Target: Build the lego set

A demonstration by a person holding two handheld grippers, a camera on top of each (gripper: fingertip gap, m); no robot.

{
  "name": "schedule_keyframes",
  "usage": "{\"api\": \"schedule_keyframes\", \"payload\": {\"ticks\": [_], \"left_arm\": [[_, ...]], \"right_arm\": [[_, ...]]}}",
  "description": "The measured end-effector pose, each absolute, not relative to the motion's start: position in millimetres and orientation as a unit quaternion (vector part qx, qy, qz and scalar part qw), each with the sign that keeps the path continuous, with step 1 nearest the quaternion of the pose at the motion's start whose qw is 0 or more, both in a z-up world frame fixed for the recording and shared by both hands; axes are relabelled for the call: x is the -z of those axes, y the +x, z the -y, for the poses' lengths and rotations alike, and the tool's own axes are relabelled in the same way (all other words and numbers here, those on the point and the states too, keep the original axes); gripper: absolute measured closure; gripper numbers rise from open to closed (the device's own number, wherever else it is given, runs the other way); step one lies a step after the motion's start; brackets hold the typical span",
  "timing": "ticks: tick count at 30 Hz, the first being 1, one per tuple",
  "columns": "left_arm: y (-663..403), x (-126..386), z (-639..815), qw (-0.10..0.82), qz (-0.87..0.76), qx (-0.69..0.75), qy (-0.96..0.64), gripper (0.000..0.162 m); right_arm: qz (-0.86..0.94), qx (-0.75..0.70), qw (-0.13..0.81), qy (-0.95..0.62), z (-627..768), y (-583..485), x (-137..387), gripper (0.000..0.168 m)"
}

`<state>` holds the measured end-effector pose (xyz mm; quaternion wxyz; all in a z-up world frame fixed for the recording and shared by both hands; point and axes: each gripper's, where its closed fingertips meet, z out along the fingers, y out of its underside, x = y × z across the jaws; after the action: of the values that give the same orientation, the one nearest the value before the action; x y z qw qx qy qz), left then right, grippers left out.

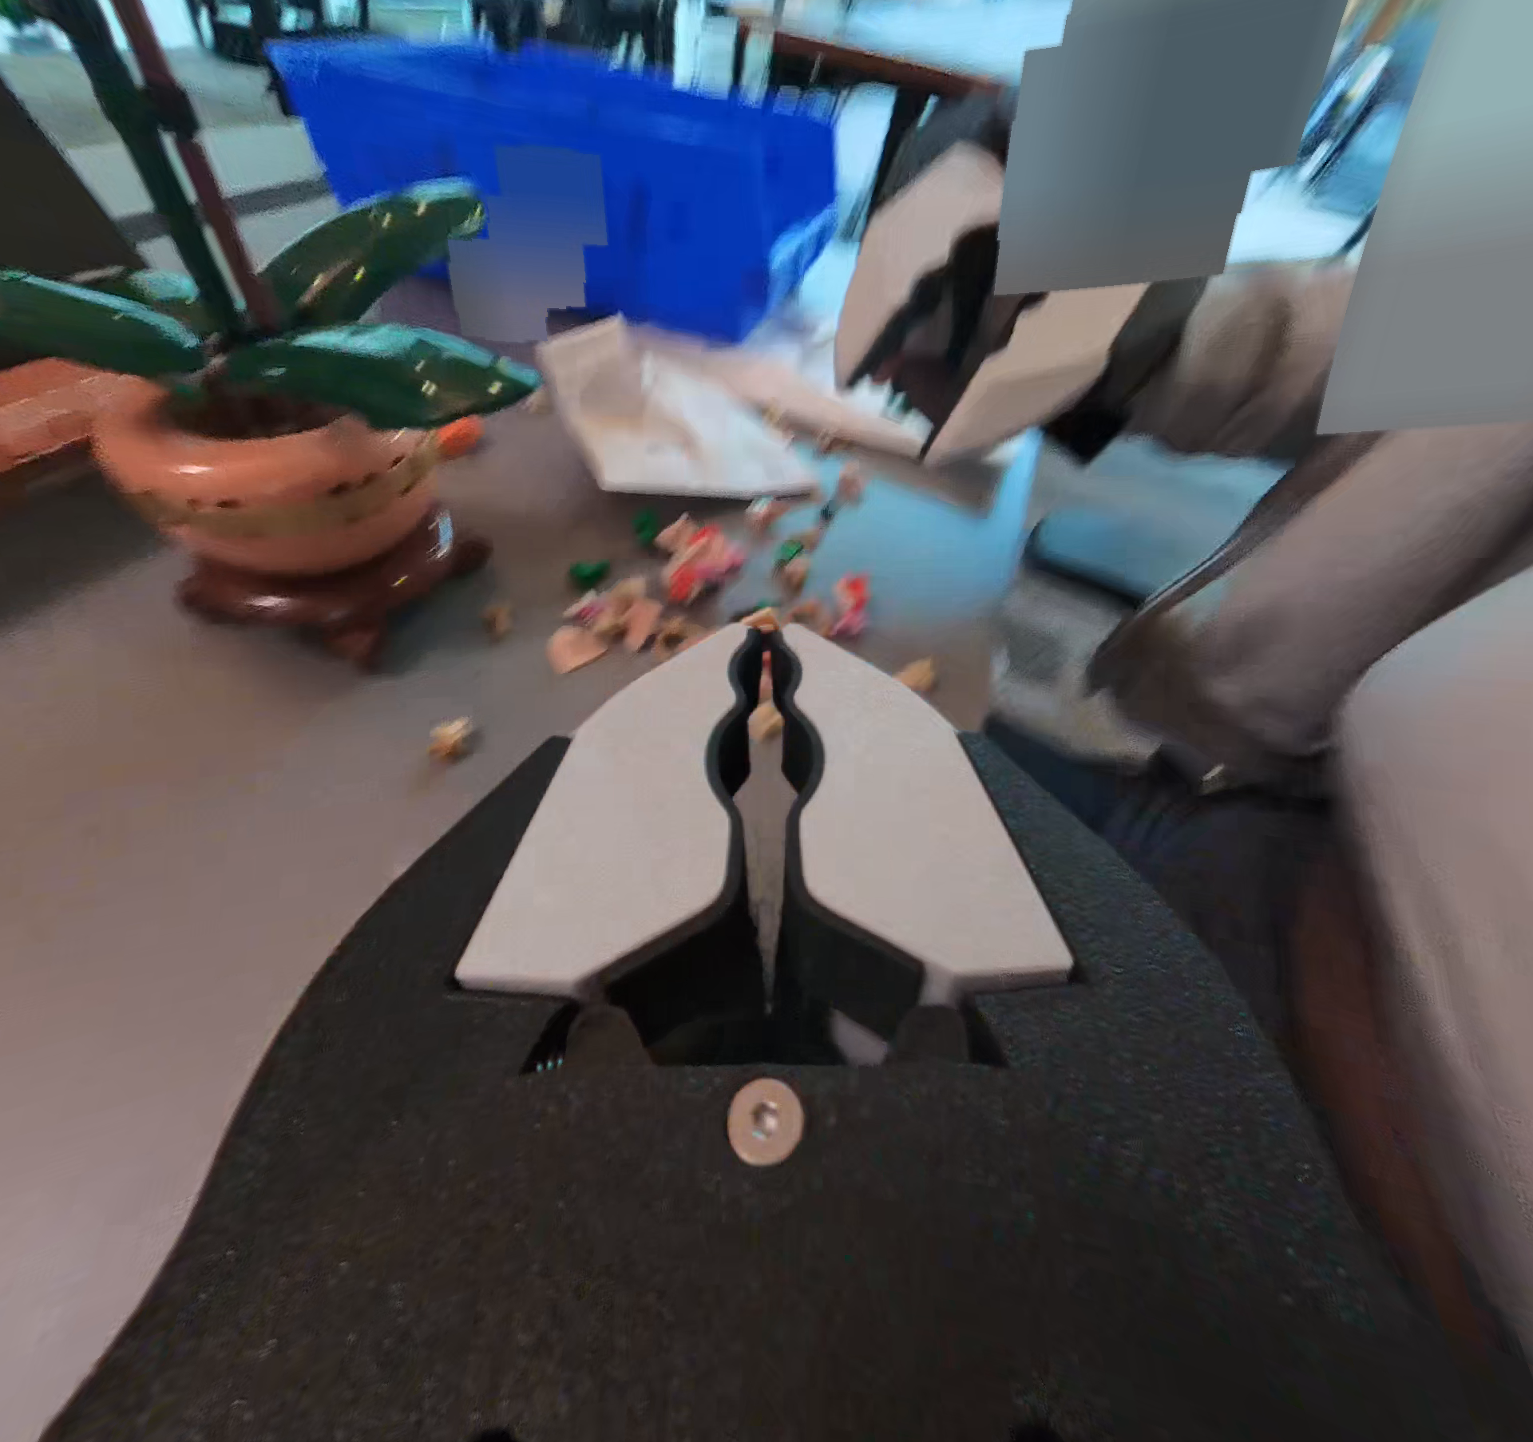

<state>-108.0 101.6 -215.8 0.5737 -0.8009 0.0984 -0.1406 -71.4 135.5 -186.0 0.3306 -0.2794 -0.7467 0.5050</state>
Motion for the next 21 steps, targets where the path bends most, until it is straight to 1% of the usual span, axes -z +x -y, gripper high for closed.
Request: {"api": "schedule_keyframes", "payload": {"ticks": [1,2,3,5,6,7,9,11,14,16,18,19,21], "left_arm": [[-114.3,225.1,-101.4,0.543,-0.112,0.115,-0.824,0.161],[-119.9,231.0,-102.5,0.520,-0.120,0.095,-0.840,0.160],[-125.3,232.0,-105.6,0.515,-0.122,0.076,-0.845,0.158],[-134.8,231.1,-112.9,0.513,-0.121,0.042,-0.849,0.147],[-138.2,230.6,-116.0,0.512,-0.120,0.031,-0.850,0.138],[-139.9,229.9,-118.5,0.513,-0.118,0.026,-0.850,0.133],[-141.1,230.1,-122.4,0.514,-0.111,0.028,-0.850,0.119],[-139.3,227.8,-124.5,0.524,-0.104,0.038,-0.844,0.118],[-135.3,219.6,-125.9,0.555,-0.118,0.040,-0.822,0.119],[-140.7,216.0,-126.6,0.561,-0.122,0.006,-0.819,0.117],[-148.3,205.3,-128.0,0.582,-0.125,-0.046,-0.802,0.098],[-150.0,195.8,-128.2,0.603,-0.128,-0.067,-0.785,0.084],[-151.6,172.8,-126.5,0.652,-0.111,-0.083,-0.745,0.035]], "right_arm": [[0.747,-0.486,0.321,-0.320,-149.7,-71.7,196.6,0.141],[0.747,-0.470,0.311,-0.353,-161.6,-69.5,206.5,0.132],[0.742,-0.462,0.301,-0.381,-171.0,-65.8,214.5,0.128],[0.717,-0.445,0.310,-0.438,-191.4,-60.5,225.1,0.127],[0.704,-0.444,0.317,-0.455,-197.8,-56.9,227.2,0.123],[0.692,-0.449,0.321,-0.465,-201.3,-52.6,227.8,0.120],[0.669,-0.446,0.344,-0.485,-211.9,-45.3,227.9,0.121],[0.640,-0.449,0.382,-0.493,-223.2,-38.3,223.4,0.130],[0.568,-0.496,0.430,-0.496,-235.9,-27.2,203.7,0.141],[0.526,-0.535,0.443,-0.490,-240.8,-18.7,188.2,0.138],[0.489,-0.557,0.471,-0.478,-247.9,-9.8,171.6,0.113],[0.474,-0.557,0.490,-0.474,-252.6,-5.3,164.3,0.101],[0.450,-0.552,0.534,-0.456,-259.4,4.0,149.0,0.080]]}}
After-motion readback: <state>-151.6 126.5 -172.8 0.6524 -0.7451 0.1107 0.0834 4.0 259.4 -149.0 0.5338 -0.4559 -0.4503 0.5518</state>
